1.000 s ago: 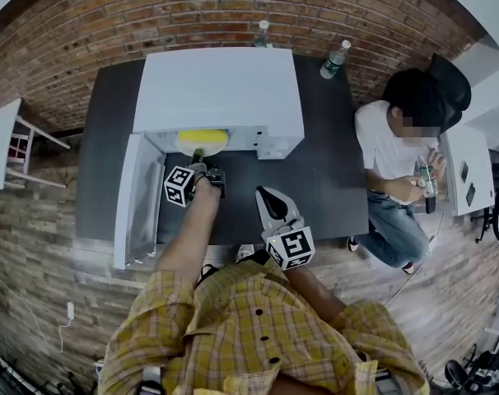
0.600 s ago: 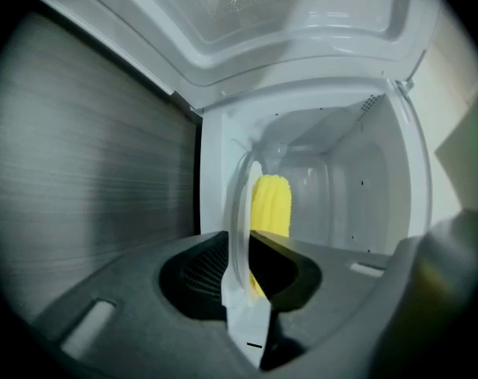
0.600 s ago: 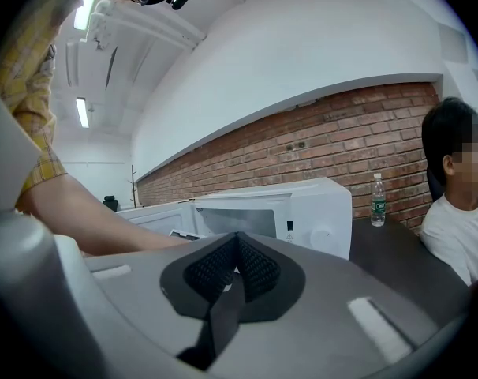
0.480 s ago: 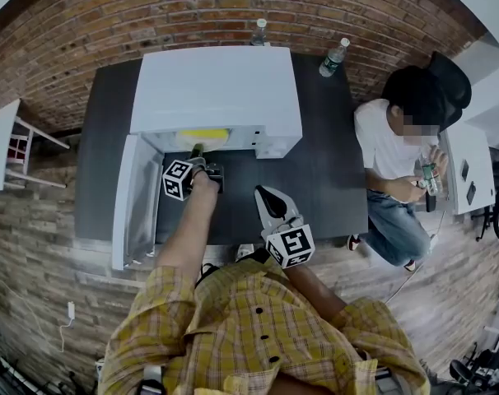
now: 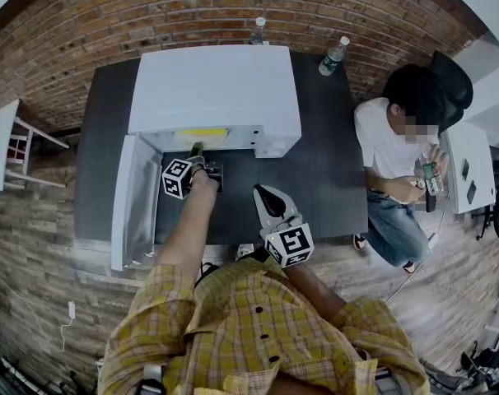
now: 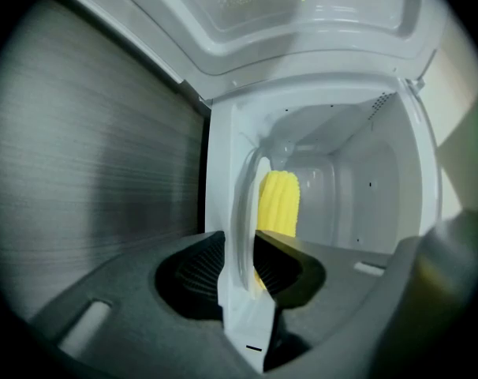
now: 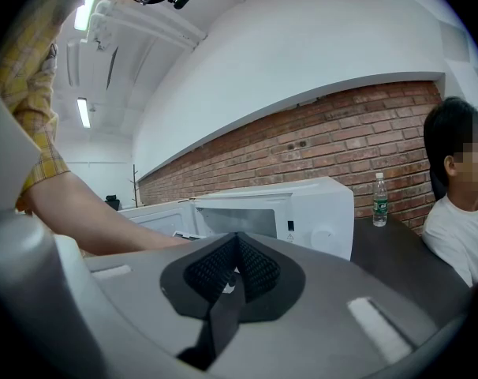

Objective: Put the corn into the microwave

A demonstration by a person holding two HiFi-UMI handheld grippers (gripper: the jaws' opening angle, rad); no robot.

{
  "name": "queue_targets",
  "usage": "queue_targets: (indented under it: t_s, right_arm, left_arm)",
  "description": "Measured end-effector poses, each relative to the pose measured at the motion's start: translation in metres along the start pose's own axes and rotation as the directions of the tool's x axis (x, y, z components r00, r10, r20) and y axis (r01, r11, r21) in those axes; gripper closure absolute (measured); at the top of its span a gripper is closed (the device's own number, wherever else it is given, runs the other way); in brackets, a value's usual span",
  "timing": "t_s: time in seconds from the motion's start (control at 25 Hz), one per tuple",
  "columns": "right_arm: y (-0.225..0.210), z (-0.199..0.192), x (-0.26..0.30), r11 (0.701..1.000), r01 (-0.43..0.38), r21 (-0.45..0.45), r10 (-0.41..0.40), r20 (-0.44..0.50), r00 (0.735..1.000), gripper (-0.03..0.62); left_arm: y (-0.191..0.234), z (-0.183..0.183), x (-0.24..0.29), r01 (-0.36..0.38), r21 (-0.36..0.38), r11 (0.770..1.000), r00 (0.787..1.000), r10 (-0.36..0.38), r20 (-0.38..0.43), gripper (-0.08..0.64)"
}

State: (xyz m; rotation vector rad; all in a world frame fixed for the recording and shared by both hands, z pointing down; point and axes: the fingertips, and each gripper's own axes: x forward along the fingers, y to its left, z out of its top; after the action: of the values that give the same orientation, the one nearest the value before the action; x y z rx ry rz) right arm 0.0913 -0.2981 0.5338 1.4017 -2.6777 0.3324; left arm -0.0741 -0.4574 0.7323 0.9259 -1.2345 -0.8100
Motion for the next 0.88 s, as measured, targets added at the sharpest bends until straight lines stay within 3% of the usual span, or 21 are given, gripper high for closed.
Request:
queue_targets:
  t_s: [0.12,0.4,0.88]
  right_arm:
    - [-0.001,0.001,0.000,1.000,0.000,-0.001,0.000,-0.001,1.000,0.591]
    - [0.003,0.000,0.002,1.000,-0.007,-0.002,0.007,-0.003,1.000,0.591]
    - [0.013,0.006,-0.009,1.000,0.012,-0.008,-0.012,0.013,1.000,0.591]
  left_arm:
    - [0.002,0.000,-0.001,-0.010,0.003,1.000,1.000,0.010,-0.009,0.443]
    - [0.011,0.000,0.001,-0.007,-0.042,0.999,0.999,0.005,-0.040,0.348]
    - [-0.001,-0.003,-0.017,0.051,-0.046,0.998,0.995,-0.055,-0.087,0.345]
